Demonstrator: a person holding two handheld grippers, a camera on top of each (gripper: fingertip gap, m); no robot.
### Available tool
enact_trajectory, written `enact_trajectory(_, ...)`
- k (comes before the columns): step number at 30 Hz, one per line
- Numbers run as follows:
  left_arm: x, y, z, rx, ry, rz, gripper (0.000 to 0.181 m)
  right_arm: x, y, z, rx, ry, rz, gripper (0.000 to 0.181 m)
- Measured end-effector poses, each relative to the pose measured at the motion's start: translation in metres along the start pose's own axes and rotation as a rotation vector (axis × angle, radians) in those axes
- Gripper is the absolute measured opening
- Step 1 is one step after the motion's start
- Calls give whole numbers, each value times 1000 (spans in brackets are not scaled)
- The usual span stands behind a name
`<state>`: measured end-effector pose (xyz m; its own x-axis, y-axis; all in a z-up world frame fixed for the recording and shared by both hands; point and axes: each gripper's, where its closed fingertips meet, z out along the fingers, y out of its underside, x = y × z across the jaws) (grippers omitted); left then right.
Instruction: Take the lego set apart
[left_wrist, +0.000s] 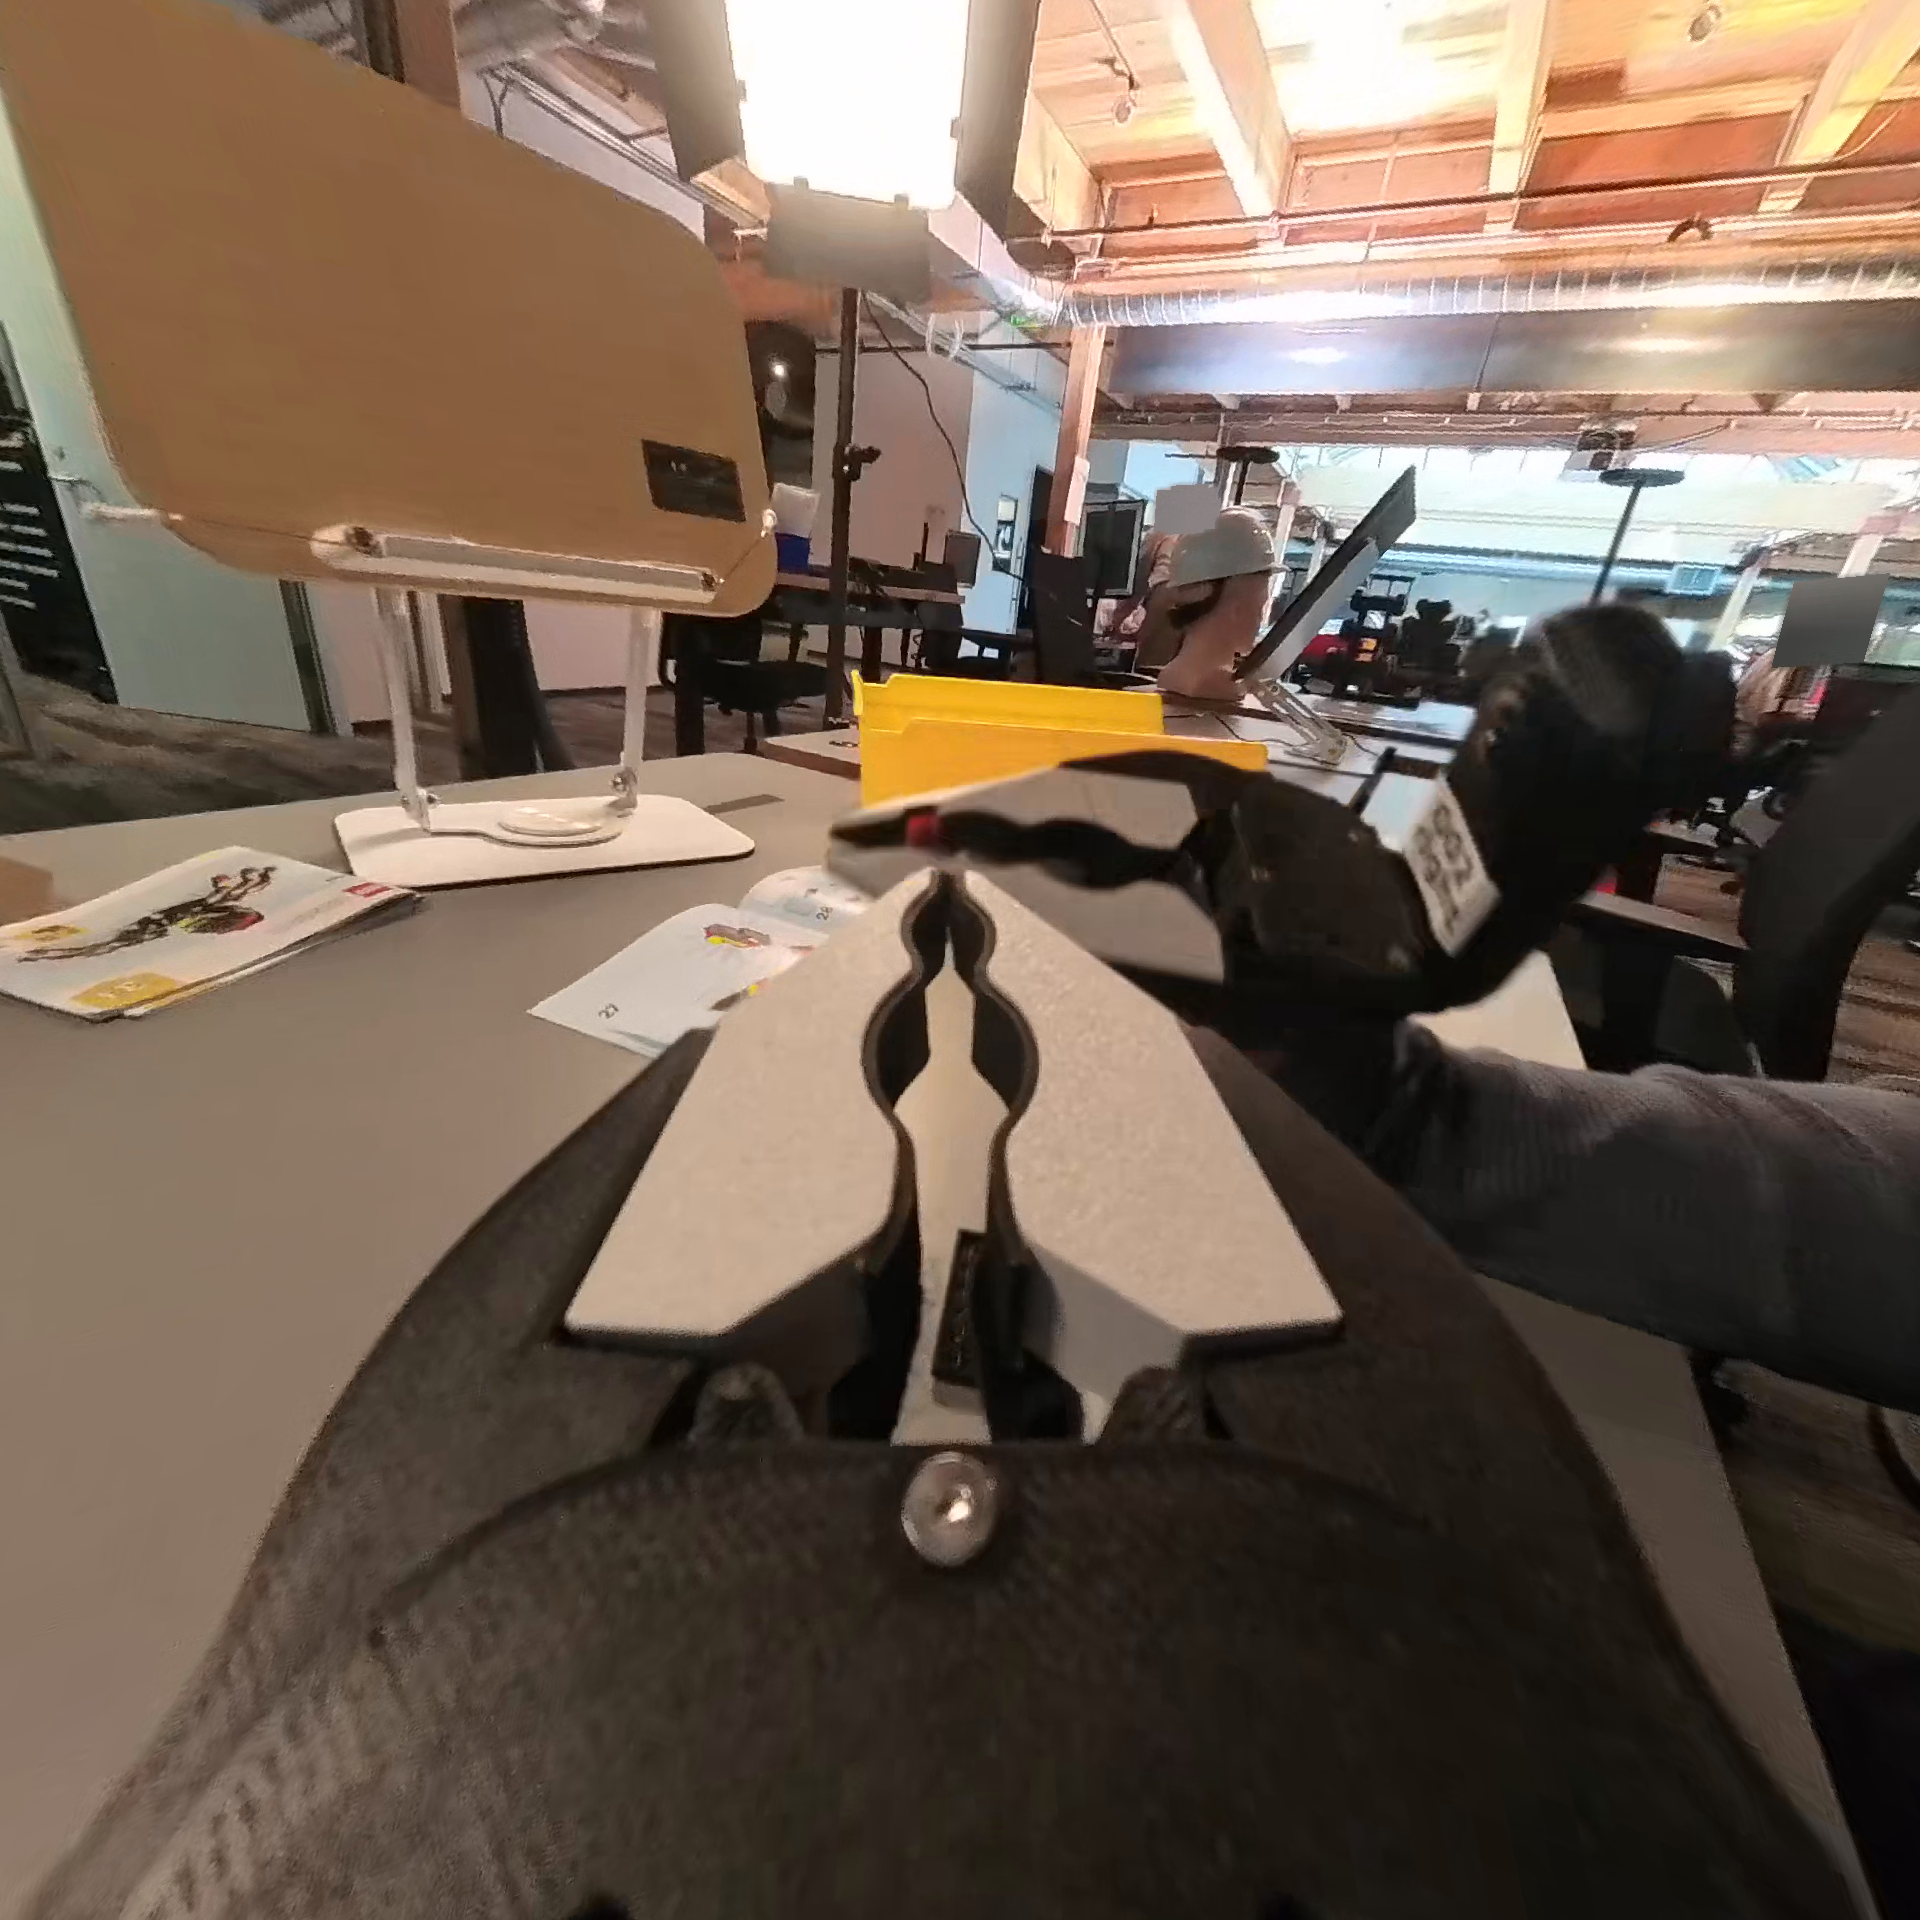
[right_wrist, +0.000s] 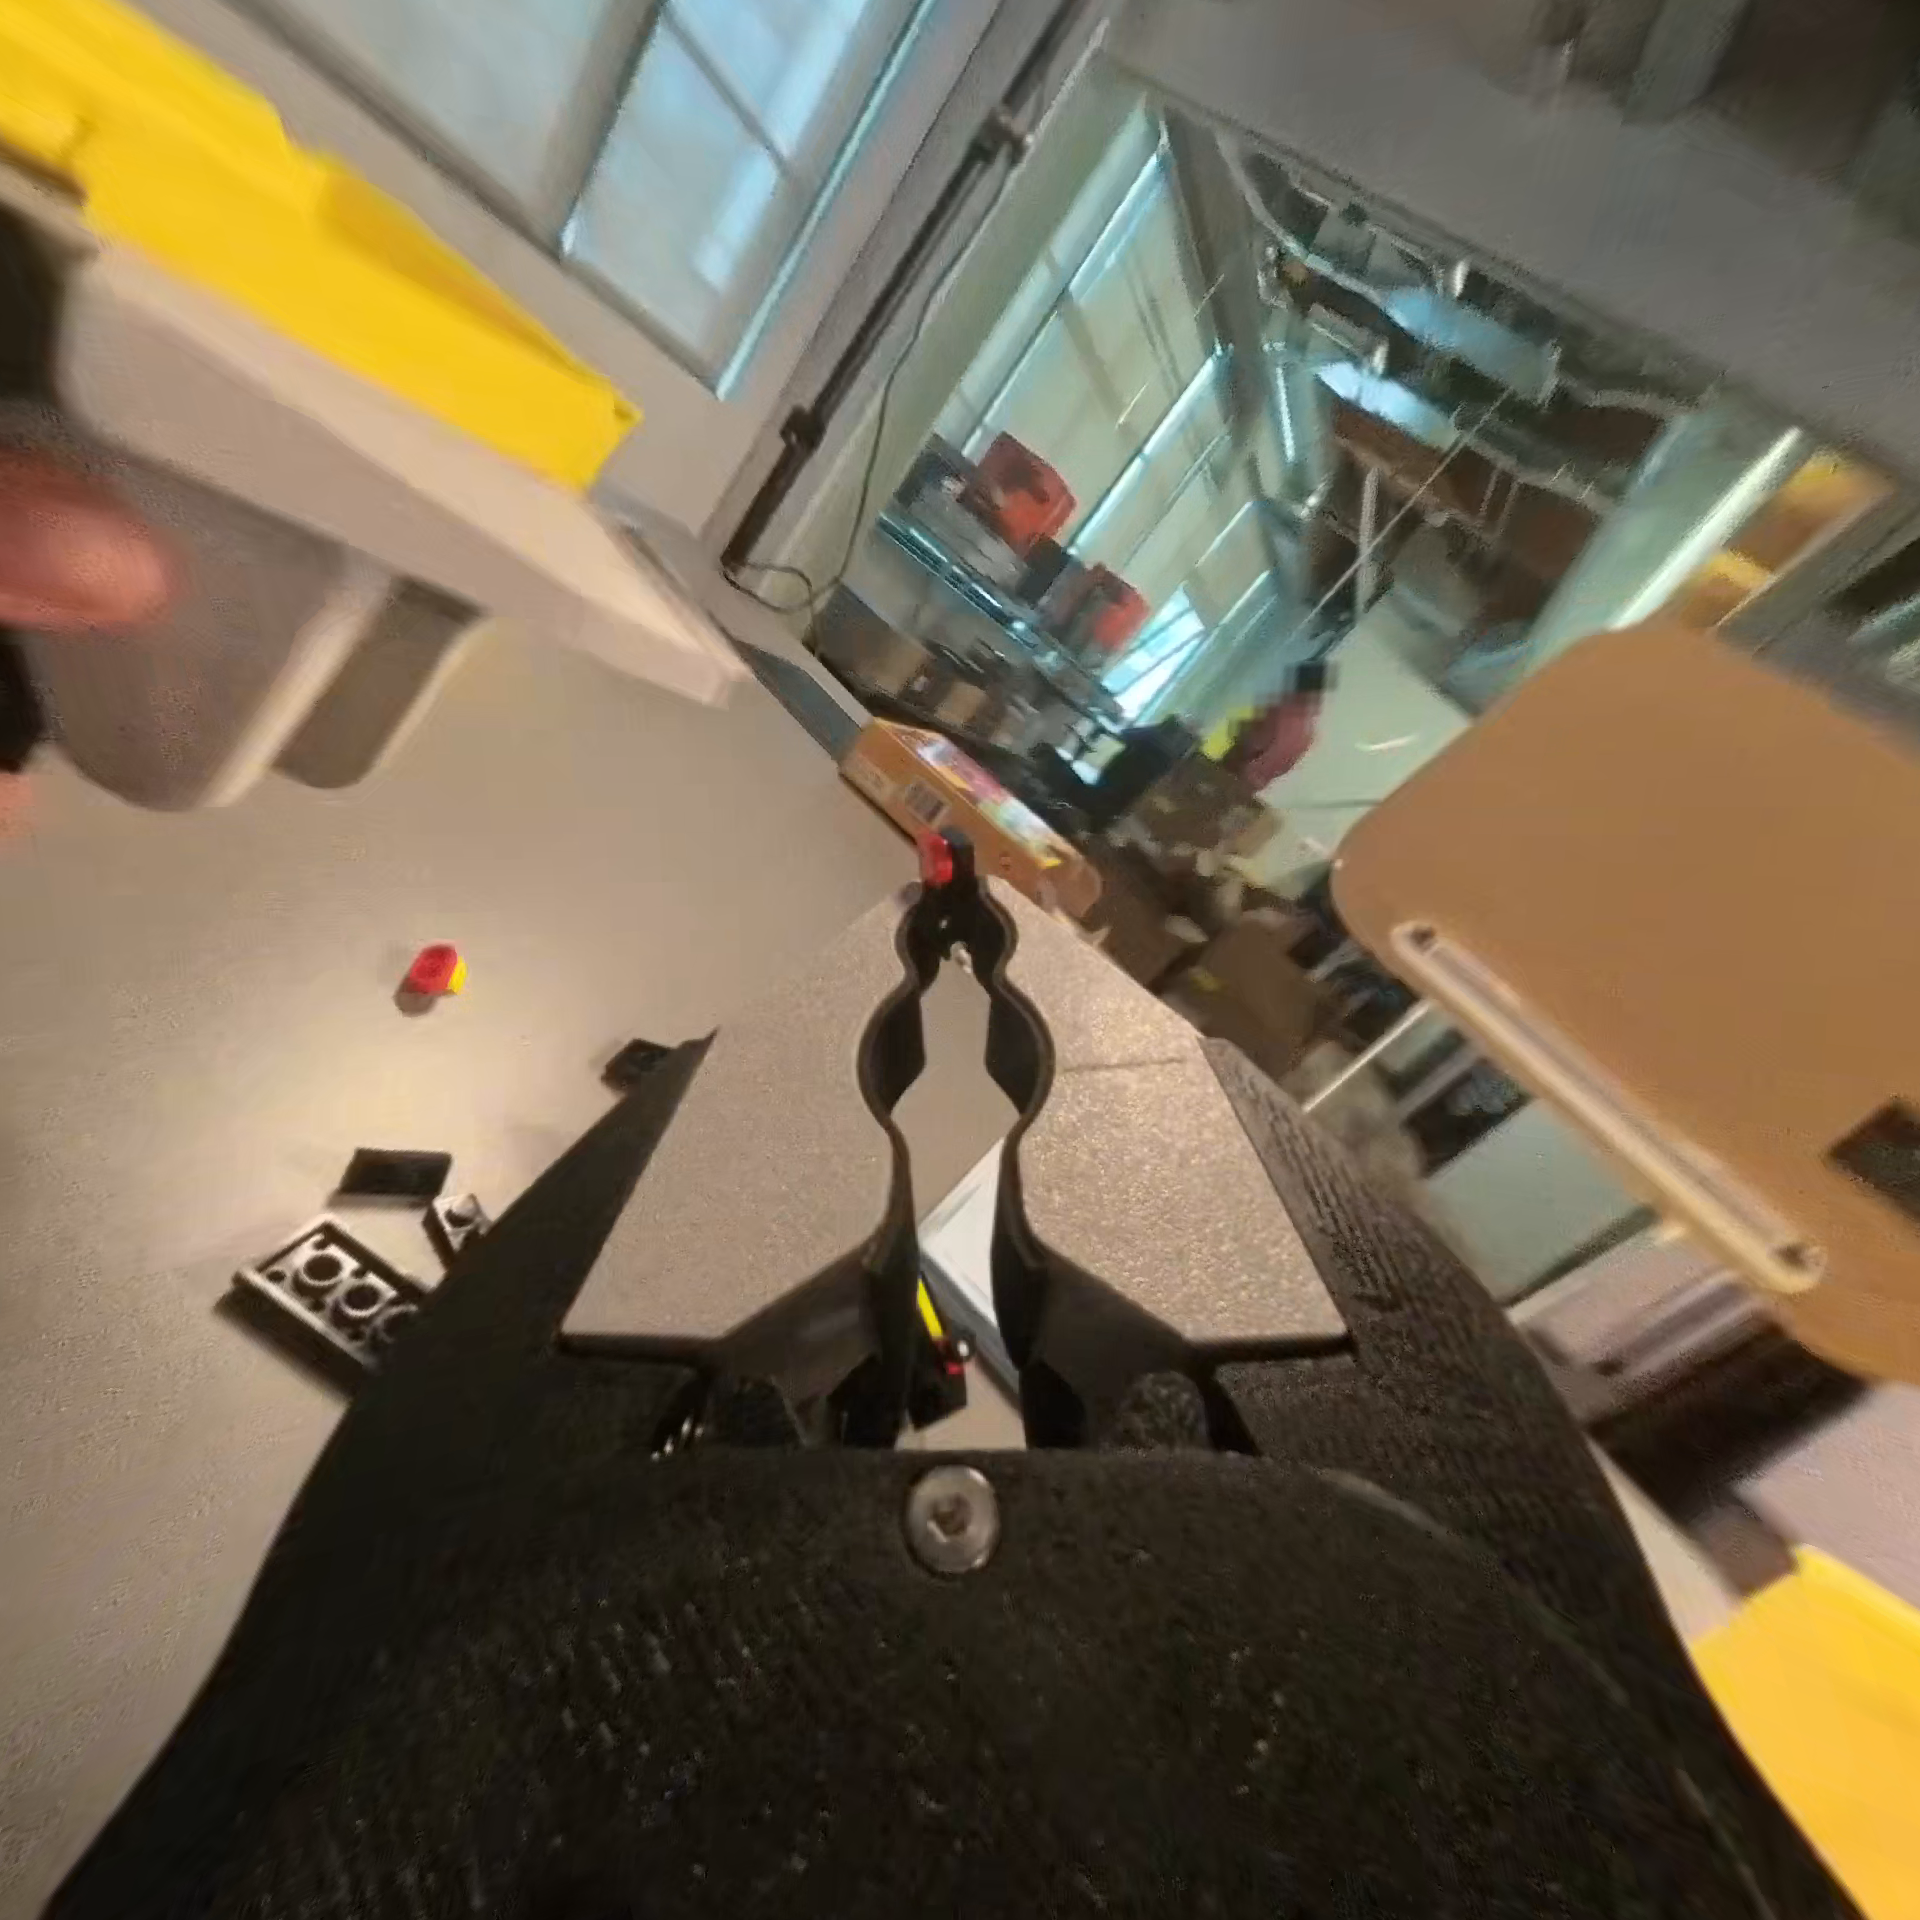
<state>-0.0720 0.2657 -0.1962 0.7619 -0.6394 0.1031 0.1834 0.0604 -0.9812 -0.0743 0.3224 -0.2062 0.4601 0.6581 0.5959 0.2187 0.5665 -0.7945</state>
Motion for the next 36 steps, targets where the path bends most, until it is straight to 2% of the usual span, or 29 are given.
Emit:
enact_trajectory(1,-1,1,1,2,-19,9,0,-7,-3,4,-11,22,-67,3)
enact_trajectory(2,-5,3,2,-7,-51,6,8,-12,-6,6,-15,36,-106,3)
enact_trajectory(7,-18,9,2,-33,-96,-81,15,-24,-11,11,-16,26,-171,3)
enact_trajectory(14,-16,12,4,-48,-94,-70,6,-28,-14,12,-31,56,-281,2)
enact_trajectory(29,-18,11,3,-31,-77,-141,8,-28,-14,13,-54,108,-413,3)
enact_trajectory(33,-19,13,3,-53,-121,-85,6,-29,-12,13,-70,98,-441,2)
enact_trajectory(36,-20,20,1,-105,-114,-101,5,-35,-6,13,-85,20,-411,2)
